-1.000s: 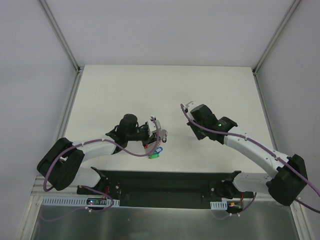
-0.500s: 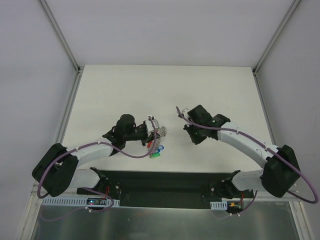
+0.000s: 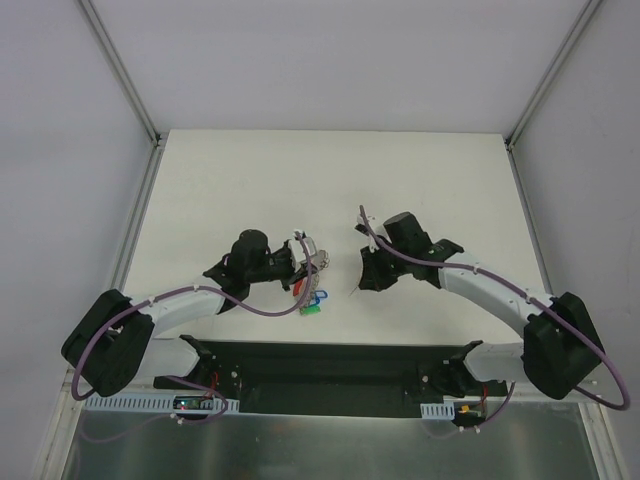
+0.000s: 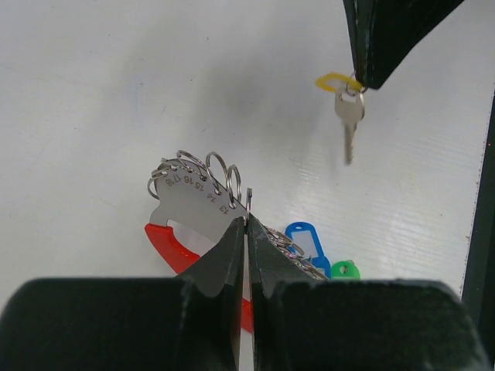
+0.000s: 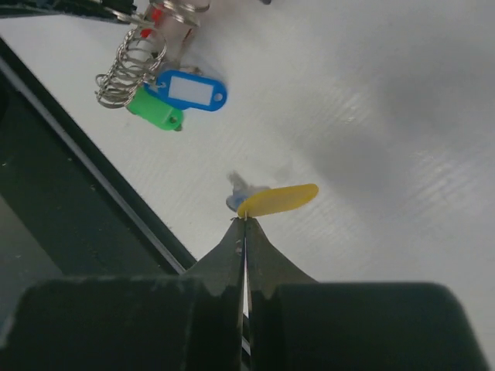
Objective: Put the keys on the keyring
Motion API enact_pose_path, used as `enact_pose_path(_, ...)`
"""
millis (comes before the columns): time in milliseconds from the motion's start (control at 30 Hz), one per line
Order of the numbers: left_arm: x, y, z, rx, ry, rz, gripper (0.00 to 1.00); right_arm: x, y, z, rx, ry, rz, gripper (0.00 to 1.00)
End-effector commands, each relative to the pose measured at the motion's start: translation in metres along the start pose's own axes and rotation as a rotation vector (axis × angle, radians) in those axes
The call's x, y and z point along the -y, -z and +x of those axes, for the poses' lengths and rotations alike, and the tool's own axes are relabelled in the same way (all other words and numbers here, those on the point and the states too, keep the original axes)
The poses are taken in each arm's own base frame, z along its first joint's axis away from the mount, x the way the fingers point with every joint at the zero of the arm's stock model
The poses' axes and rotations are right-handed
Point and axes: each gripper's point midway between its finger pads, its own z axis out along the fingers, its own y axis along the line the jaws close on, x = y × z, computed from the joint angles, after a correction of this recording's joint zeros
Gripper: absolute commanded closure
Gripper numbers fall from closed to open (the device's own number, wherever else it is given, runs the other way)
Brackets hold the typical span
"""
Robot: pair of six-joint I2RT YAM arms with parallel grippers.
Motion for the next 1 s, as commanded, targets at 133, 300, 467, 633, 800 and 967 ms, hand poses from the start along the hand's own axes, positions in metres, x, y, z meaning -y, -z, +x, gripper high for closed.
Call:
enact_pose_path(133,-0.006,0.007,-0.017,0.055,-0.043,-0.049,1.0,-0.032,-0.038,-0.02,0.087,-0.154,-0.41,0.99)
enact_pose_path(300,-0.007,0.008,-0.017,0.049,-0.045,-0.054,1.0,-0.01,-0.056,0.002,0.008,-0.293,-0.407,0.99)
enact_pose_path(467,-0.009,0.008,-0.015,0.04,-0.047,-0.063,1.0,0.029,-0.061,0.036,-0.109,-0.318,-0.17,0.99)
enact_pose_path(633,-0.01,0.006,-0.014,0.034,-0.042,-0.063,1.0,0.059,-0.044,0.052,-0.163,-0.288,0.054,0.99)
enact_pose_path(800,-0.01,0.006,-0.014,0.031,-0.038,-0.065,1.0,0.049,-0.033,0.04,-0.172,-0.158,0.124,0.99)
enact_pose_path(967,-0.01,0.007,-0.014,0.03,-0.041,-0.068,1.0,0.04,-0.013,0.026,-0.203,0.004,0.254,0.99)
